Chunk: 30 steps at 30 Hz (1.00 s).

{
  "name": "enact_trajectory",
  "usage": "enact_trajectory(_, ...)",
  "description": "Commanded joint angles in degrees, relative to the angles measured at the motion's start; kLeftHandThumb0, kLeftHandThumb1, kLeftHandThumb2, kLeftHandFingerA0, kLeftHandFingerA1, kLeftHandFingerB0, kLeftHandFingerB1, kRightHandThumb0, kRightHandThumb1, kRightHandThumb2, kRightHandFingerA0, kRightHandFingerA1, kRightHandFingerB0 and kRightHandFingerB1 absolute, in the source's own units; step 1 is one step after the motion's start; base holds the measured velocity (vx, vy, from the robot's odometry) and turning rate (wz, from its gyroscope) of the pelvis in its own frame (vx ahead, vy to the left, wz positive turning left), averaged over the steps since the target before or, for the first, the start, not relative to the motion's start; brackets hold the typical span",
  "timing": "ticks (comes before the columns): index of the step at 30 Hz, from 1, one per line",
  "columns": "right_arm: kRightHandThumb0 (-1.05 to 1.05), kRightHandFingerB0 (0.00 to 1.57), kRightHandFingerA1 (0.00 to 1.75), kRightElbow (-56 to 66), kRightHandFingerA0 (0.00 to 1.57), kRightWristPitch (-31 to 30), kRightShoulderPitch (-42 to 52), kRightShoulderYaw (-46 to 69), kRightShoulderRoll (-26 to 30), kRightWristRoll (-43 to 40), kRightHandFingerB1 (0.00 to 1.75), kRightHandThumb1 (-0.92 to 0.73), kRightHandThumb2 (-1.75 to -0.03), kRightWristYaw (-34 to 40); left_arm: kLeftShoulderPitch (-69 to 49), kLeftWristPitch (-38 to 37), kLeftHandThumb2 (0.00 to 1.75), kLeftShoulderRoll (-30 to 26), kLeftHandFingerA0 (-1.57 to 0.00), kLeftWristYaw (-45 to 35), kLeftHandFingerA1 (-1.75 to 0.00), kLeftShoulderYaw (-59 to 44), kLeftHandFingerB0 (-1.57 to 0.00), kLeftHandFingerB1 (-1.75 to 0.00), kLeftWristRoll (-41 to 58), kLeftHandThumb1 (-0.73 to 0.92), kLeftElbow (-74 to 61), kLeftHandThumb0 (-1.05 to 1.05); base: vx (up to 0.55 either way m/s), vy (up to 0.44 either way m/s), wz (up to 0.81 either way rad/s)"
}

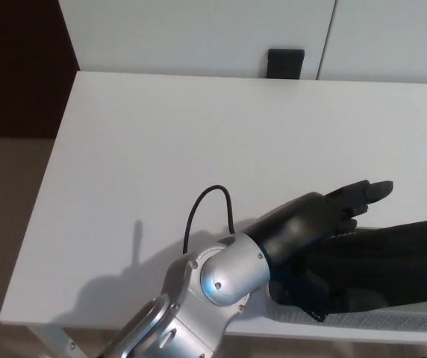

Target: The robot walk towards a table in front and pick up a black pencil case on the left hand side and put the pencil case into a small container on the right hand side

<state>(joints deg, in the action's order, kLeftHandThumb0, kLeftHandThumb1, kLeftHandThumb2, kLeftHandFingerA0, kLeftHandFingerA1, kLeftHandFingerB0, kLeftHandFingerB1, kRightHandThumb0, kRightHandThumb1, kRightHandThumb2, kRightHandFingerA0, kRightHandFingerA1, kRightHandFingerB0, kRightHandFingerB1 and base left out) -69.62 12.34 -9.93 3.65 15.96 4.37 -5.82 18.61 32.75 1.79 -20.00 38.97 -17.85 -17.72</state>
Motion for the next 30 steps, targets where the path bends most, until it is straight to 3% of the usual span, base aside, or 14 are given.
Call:
enact_trajectory(1, -0.48, 0.34, 0.6, 0.49, 0.65, 1.03, 0.76, -0.33, 0.28, 0.13, 0.48, -0.47, -0.77, -0.96, 0.45, 1.88, 0.86, -2.97, 0.0, -1.86, -0.08, -1.73, 0.0, -0.14, -0.85, 0.44, -8.95, -0.76, 0.0, 0.0, 0.0)
enact_trajectory(2, -0.4, 0.39, 0.49, 0.48, 0.7, 1.37, 0.92, -0.32, 0.33, 0.03, 0.38, -0.6, -0.58, -1.33, 0.85, 2.2, 0.86, -3.45, 0.0, -2.26, -0.08, -2.5, 0.0, -0.15, -0.67, 0.44, -11.52, -0.75, 0.0, 0.0, 0.0)
enact_trajectory(3, -0.47, 0.34, 0.6, 0.33, 0.63, 1.71, 1.2, -0.17, 0.4, -0.22, 0.49, -0.47, -0.78, -1.76, 1.22, 1.78, 0.86, -4.27, 0.0, -2.68, -0.1, -3.55, 0.0, -0.14, -0.47, 0.43, -14.72, -0.75, 0.0, 0.0, 0.0)
enact_trajectory(10, -0.36, 0.41, 0.48, 0.07, 0.68, 1.59, 3.52, -0.34, 0.93, -0.04, 0.37, -0.63, -0.58, -1.43, -1.25, 4.52, 0.84, -8.23, 0.0, -8.87, 0.0, -16.6, -0.01, -0.13, 10.22, 0.45, -40.18, -0.78, 0.0, 0.0, 0.0)
enact_trajectory(14, -0.35, 0.41, 0.47, -0.82, 0.68, 2.27, 5.0, -1.98, 1.41, 1.81, 0.37, -0.65, -0.59, -0.34, -13.0, -16.37, 0.82, -18.13, -0.02, -11.91, -0.13, -28.94, -0.02, -0.25, 29.81, 0.39, -42.28, -0.66, 0.0, 0.0, 0.0)
enact_trajectory(18, -0.33, 0.4, 0.47, -0.92, 0.68, 1.6, 6.23, -1.12, 0.88, 0.54, 0.37, -0.63, -0.59, -0.96, -28.02, -38.92, 0.98, -22.29, -0.03, -11.48, -0.42, -30.77, -0.03, -0.33, 27.79, 0.55, -42.28, -0.76, 0.0, 0.0, 0.0)
enact_trajectory(19, -0.34, 0.4, 0.47, -1.01, 0.68, 1.8, 6.28, -1.22, 1.02, 0.68, 0.37, -0.63, -0.59, -0.94, -34.78, -41.81, 1.15, -24.37, 0.0, -12.39, -0.51, -32.28, 0.0, -0.5, 29.42, 0.67, -42.28, -0.3, 0.0, 0.0, 0.0)
enact_trajectory(20, -0.33, 0.39, 0.47, -1.1, 0.68, 1.75, 6.32, -1.38, 0.98, 0.86, 0.37, -0.62, -0.58, -0.75, -41.61, -45.61, 0.66, -24.81, -0.23, -12.88, -0.4, -33.19, -0.24, -0.32, 31.09, 0.87, -42.28, -0.55, 0.0, 0.0, 0.0)
enact_trajectory(21, -0.33, 0.39, 0.47, -1.22, 0.68, 1.64, 6.38, -1.6, 0.91, 1.1, 0.37, -0.62, -0.58, -0.46, -50.72, -50.79, 0.66, -25.06, -0.23, -13.52, -0.4, -34.29, -0.24, -0.32, 33.27, 0.87, -42.28, -0.55, 0.0, 0.0, 0.0)
enact_trajectory(22, -0.4, 0.35, 0.56, -1.41, 0.61, 1.15, 5.95, -1.44, 1.17, 1.02, 0.46, -0.52, -0.74, -0.26, -56.02, -50.7, 0.63, -23.44, -0.31, -13.43, -0.42, -31.42, -0.37, -0.34, 34.57, 0.77, -42.28, -0.5, 0.0, 0.0, 0.0)
enact_trajectory(25, -0.33, 0.41, 0.47, -1.56, 0.67, 0.37, 5.32, -1.21, 1.08, 0.84, 0.37, -0.63, -0.59, 0.44, -69.31, -39.4, 0.64, -25.42, -0.32, -21.3, -0.57, -26.93, -0.41, -0.4, 35.31, 0.82, -39.33, -0.6, 0.0, 0.0, 0.0)
enact_trajectory(26, -0.34, 0.41, 0.49, -1.69, 0.68, 0.78, 5.34, -1.04, 1.07, 0.71, 0.38, -0.62, -0.59, 0.43, -73.27, -30.96, 1.1, -28.51, -0.24, -29.77, -0.5, -39.57, -0.21, -0.44, 39.39, 0.66, -41.32, -0.84, 0.0, 0.0, 0.0)
enact_trajectory(27, -0.33, 0.41, 0.49, -1.79, 0.69, 0.98, 5.51, -0.99, 1.05, 0.67, 0.38, -0.62, -0.59, 0.51, -77.05, -30.8, 0.64, -27.26, -0.3, -36.66, -0.35, -49.48, -0.3, -0.29, 44.04, 0.74, -41.31, -0.93, 0.0, 0.0, 0.0)
enact_trajectory(30, -0.42, 0.37, 0.59, -2.06, 0.63, 1.99, 6.46, -1.01, 0.88, 0.74, 0.48, -0.5, -0.75, 0.72, -83.25, -36.09, 0.59, -19.71, -0.23, -56.25, -0.3, -64.96, -0.24, -0.3, 62.29, 0.6, -28.61, -0.86, 0.0, 0.0, 0.0)
